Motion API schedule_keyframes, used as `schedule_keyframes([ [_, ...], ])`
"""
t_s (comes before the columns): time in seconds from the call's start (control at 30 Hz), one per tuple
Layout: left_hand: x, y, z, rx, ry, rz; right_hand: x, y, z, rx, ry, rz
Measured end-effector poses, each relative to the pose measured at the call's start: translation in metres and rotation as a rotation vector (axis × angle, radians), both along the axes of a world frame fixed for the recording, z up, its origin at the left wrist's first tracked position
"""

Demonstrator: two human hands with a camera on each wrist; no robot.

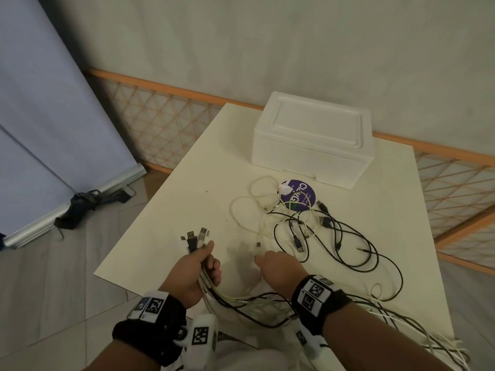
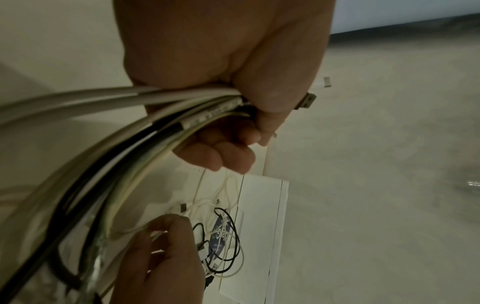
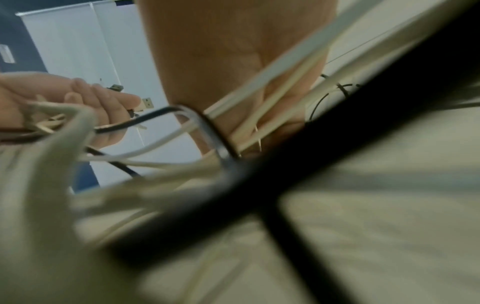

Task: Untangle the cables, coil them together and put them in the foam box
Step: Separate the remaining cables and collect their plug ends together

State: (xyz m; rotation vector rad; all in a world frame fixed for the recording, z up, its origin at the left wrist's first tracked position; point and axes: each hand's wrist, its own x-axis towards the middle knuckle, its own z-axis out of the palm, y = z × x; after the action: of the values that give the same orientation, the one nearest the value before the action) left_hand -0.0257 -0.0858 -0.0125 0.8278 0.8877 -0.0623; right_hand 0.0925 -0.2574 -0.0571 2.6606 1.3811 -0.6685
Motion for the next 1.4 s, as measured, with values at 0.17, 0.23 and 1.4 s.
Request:
schedule_keyframes([
  [0.17,0.005,0.003,0.000,0.001,0.005,-0.039,0.000,0.007,-0.003,-0.081,0.020,-0.240],
  [0.23,0.008,0.004,0.000,0.000,0.002,-0.047,0.000,0.011,-0.002,-0.119,0.029,-0.277],
  [1.4,0.103,0.022,0.039,0.084,-0.387,-0.098,0.022,0.077,0.120,0.684,0.099,-0.472],
])
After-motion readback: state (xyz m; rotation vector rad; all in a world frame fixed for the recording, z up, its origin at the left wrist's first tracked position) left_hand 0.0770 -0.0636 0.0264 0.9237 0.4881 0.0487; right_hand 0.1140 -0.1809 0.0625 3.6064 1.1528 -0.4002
